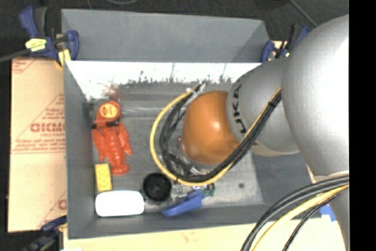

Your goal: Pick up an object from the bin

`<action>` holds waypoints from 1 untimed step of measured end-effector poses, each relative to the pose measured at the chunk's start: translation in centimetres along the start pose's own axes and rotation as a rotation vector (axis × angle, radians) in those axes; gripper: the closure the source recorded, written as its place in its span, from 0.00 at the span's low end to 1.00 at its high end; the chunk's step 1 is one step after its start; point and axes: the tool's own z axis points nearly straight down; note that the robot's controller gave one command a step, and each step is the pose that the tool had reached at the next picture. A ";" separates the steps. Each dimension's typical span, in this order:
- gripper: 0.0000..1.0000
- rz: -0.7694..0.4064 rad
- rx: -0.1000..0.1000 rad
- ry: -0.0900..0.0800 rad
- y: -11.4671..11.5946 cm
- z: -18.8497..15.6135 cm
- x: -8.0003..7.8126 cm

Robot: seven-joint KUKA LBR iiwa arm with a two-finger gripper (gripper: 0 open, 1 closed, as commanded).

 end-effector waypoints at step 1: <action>0.00 0.151 0.000 0.001 2.2 -0.5 0.2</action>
Offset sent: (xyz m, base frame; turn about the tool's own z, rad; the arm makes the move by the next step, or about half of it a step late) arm -0.0112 0.0258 -0.0014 0.0021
